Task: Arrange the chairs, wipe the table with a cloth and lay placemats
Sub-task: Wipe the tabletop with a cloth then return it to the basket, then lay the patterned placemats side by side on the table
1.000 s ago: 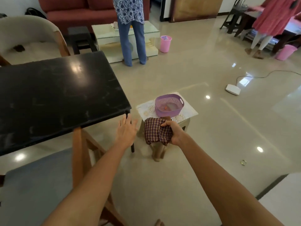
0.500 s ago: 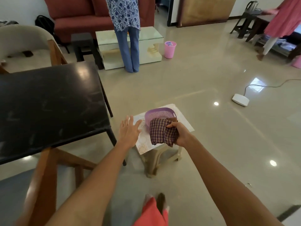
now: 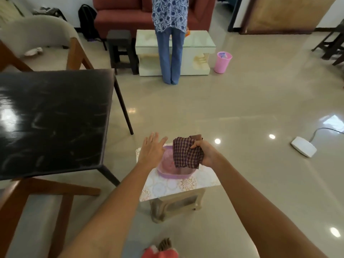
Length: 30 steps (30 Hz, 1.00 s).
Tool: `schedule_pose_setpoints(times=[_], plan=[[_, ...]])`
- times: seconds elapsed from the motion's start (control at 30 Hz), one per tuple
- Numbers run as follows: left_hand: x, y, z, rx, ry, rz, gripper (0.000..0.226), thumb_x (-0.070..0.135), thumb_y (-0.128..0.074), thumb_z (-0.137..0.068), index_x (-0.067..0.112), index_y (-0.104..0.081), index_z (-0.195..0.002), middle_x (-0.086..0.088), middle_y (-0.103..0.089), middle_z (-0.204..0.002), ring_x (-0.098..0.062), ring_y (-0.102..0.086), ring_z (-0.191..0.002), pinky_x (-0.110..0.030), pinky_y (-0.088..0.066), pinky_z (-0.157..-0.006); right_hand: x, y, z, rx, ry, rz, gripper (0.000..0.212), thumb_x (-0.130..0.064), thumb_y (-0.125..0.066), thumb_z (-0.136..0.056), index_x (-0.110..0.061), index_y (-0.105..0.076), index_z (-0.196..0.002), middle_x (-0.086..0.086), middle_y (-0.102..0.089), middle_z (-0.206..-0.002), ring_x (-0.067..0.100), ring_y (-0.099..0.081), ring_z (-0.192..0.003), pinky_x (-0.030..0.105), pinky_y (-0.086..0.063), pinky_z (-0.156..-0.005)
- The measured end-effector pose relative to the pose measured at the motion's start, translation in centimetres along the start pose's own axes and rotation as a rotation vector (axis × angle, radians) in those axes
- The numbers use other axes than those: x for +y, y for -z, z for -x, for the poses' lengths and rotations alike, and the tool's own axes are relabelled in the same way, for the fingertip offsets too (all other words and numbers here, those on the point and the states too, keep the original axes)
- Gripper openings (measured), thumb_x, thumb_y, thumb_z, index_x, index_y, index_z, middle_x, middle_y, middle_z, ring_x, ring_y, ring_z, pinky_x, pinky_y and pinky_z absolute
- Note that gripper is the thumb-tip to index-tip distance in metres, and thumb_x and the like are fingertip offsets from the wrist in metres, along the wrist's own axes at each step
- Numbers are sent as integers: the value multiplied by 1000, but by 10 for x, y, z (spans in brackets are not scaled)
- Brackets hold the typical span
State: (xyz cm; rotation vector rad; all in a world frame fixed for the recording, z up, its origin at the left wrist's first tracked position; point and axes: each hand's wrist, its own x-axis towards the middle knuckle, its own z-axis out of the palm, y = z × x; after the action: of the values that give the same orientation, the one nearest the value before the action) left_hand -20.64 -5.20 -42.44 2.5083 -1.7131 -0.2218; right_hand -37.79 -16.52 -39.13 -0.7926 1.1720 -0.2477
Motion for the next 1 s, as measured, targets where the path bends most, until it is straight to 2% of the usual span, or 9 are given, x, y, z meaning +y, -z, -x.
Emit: schedule_pose_setpoints(times=[0.27,0.5,0.6,0.7,0.77,0.83,0.87,0.93,1.0], plan=[[35,-14,-34,37,259,62,49,25,-49,-97,24,-34,-144,-15,-28,-151,-30,-21,-141,-41,-20,-114,-65,38,-48,-183,-24,325,33,7,-40,-76,-3,-52,-105,17,-59,-104,33,-57,-96,42,-50,-82],[91,-57,-39,81,612,129,52,23,-44,-97,23,-29,-146,-14,-24,-153,-30,-19,-142,-41,-20,-115,-77,51,-105,-408,-37,647,26,15,-42,-84,4,-56,-102,17,-60,-96,30,-59,-90,37,-51,-72],[108,-81,-33,62,741,169,52,20,-40,-99,23,-23,-148,-15,-19,-155,-30,-17,-144,-41,-19,-116,-60,43,-128,-461,38,878,18,10,-48,-86,0,-60,-95,17,-61,-93,27,-60,-85,36,-50,-72],[112,-103,-27,93,897,196,52,19,-38,-100,24,-21,-149,-14,-18,-156,-29,-16,-144,-41,-18,-116,-36,22,-145,-491,268,1233,11,-7,-50,-91,-3,-60,-91,10,-60,-82,24,-59,-76,25,-44,-59],[114,-115,-26,94,928,179,52,20,-37,-100,24,-20,-149,-13,-16,-157,-28,-14,-145,-40,-16,-117,-19,14,-153,-447,428,1404,23,-18,-47,-98,0,-61,-104,9,-63,-93,24,-60,-86,25,-44,-64],[115,-128,-25,86,978,163,52,22,-35,-101,23,-18,-150,-11,-13,-158,-27,-10,-146,-40,-14,-118,8,5,-170,-522,435,1490,33,-22,-39,-102,0,-57,-120,12,-63,-111,28,-61,-106,30,-49,-84],[115,-133,-23,87,1003,156,52,23,-35,-102,23,-17,-150,-11,-11,-158,-27,-8,-146,-40,-12,-118,19,2,-176,-574,425,1538,33,-22,-39,-102,-2,-58,-119,12,-63,-112,30,-61,-110,34,-49,-91],[119,-143,-16,55,1056,161,53,22,-34,-102,24,-14,-151,-12,-9,-158,-28,-6,-146,-40,-11,-118,40,2,-195,-642,431,1666,31,-26,-46,-97,-4,-62,-111,11,-65,-106,31,-62,-104,40,-52,-88],[128,-148,-9,12,1114,170,55,20,-37,-101,26,-14,-151,-13,-8,-158,-29,-6,-146,-41,-12,-118,45,2,-203,-651,428,1721,30,-23,-48,-92,-4,-62,-110,12,-65,-104,30,-63,-97,40,-54,-81]])
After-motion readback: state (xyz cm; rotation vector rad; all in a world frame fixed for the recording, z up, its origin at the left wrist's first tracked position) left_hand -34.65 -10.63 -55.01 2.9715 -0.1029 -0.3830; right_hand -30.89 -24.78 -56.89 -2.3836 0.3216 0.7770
